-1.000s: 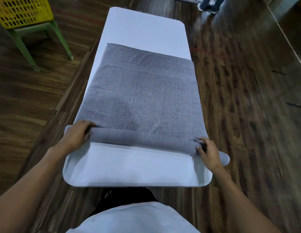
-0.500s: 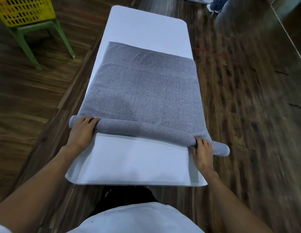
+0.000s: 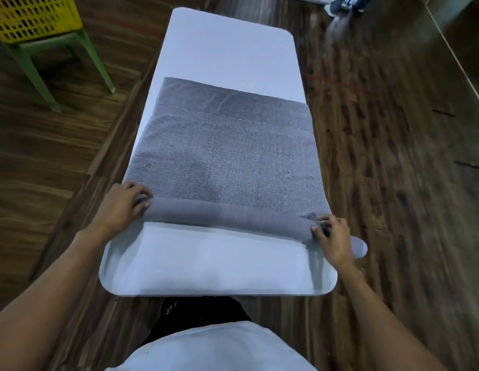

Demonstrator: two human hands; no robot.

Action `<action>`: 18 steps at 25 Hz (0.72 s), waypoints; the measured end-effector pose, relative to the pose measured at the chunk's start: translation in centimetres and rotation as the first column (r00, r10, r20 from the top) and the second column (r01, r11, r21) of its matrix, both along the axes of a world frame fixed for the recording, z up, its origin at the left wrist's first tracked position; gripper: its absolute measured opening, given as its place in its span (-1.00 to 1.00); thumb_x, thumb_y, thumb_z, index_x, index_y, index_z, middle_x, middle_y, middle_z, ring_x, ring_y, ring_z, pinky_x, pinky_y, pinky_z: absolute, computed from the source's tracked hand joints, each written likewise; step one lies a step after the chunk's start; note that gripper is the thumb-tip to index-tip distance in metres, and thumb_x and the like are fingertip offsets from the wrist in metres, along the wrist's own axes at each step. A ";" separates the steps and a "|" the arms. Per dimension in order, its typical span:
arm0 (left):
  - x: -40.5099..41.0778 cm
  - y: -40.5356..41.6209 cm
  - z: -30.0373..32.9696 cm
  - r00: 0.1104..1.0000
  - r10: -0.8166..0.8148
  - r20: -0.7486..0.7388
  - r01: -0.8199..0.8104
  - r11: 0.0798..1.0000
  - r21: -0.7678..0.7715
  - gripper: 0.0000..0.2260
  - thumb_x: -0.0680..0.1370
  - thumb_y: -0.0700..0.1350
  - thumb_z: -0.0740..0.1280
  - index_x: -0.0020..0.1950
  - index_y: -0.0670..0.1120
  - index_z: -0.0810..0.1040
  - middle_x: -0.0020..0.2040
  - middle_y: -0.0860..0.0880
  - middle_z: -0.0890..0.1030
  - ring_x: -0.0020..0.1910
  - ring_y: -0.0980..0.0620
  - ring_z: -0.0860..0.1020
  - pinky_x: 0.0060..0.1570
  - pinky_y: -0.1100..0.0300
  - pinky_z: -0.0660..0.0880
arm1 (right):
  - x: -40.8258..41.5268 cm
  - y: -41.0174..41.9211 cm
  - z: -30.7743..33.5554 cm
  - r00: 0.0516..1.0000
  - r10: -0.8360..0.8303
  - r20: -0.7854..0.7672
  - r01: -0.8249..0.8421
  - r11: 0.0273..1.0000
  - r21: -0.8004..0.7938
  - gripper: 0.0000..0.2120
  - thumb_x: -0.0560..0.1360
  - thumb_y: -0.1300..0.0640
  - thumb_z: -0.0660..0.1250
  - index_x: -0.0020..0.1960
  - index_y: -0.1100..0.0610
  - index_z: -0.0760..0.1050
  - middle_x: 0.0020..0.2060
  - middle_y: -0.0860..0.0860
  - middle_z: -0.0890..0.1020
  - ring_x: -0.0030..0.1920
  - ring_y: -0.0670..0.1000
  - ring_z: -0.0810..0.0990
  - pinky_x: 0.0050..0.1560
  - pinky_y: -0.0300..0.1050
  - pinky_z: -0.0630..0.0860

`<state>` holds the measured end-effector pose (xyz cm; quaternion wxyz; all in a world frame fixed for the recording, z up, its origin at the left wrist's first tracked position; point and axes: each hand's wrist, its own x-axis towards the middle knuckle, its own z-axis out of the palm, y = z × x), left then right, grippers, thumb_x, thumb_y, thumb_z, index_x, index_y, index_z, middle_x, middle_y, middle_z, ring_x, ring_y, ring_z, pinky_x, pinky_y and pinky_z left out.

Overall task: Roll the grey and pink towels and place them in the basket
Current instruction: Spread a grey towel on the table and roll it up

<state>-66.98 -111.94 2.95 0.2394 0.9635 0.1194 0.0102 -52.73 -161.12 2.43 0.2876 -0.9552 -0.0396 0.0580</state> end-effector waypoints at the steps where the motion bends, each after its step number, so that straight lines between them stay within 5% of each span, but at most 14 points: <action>1: -0.2 -0.8 0.4 0.994 0.043 0.103 -0.055 0.992 0.115 -0.88 0.47 -0.21 0.43 -0.01 -0.11 0.65 -0.06 -0.14 0.61 -0.10 -0.26 0.51 -0.12 -0.05 0.45 | -0.4 0.6 -0.1 0.993 -0.059 0.105 0.068 0.994 -0.090 -0.85 0.53 0.17 0.39 0.08 0.15 0.57 0.07 0.11 0.52 0.09 0.18 0.50 0.11 0.13 0.48; 4: -2.8 -3.5 -1.0 0.978 0.008 0.210 -0.058 0.970 0.235 -0.69 0.57 -0.05 0.18 0.14 -0.18 0.60 0.06 -0.19 0.57 0.03 -0.24 0.47 0.01 -0.09 0.39 | -3.1 1.0 -1.9 0.963 0.047 0.267 0.022 0.969 -0.248 -0.75 0.57 0.00 0.28 0.13 0.13 0.57 0.10 0.11 0.57 0.15 0.19 0.49 0.13 0.17 0.44; 8: -3.6 -3.5 -3.5 0.993 -0.047 0.106 0.020 0.971 0.237 -0.54 0.52 -0.13 0.30 0.39 -0.25 0.39 0.31 -0.25 0.45 0.29 -0.28 0.40 0.34 -0.16 0.26 | -3.5 0.1 -3.6 0.956 0.212 0.205 -0.163 0.959 -0.232 -0.55 0.47 0.10 0.45 0.31 0.16 0.44 0.23 0.11 0.53 0.24 0.15 0.46 0.28 0.14 0.42; 14: -0.7 -2.2 -1.8 1.000 -0.012 0.027 0.010 0.996 0.083 -0.68 0.52 -0.19 0.26 0.26 -0.19 0.53 0.16 -0.22 0.58 0.12 -0.28 0.51 0.18 -0.16 0.42 | -0.5 0.6 -2.1 0.970 0.233 0.069 -0.209 0.944 -0.254 -0.68 0.55 0.19 0.32 0.29 0.20 0.48 0.18 0.17 0.58 0.15 0.19 0.50 0.25 0.14 0.42; 18: -2.8 -1.2 -1.7 0.983 -0.129 -0.133 0.124 0.991 -0.040 -0.56 0.45 -0.07 0.12 0.27 -0.11 0.56 0.21 -0.13 0.58 0.17 -0.16 0.53 0.25 -0.08 0.42 | -2.0 -1.7 -1.9 0.951 0.291 -0.100 -0.307 0.921 -0.240 -0.66 0.61 0.15 0.23 0.37 0.16 0.42 0.22 0.13 0.55 0.20 0.14 0.48 0.27 0.03 0.38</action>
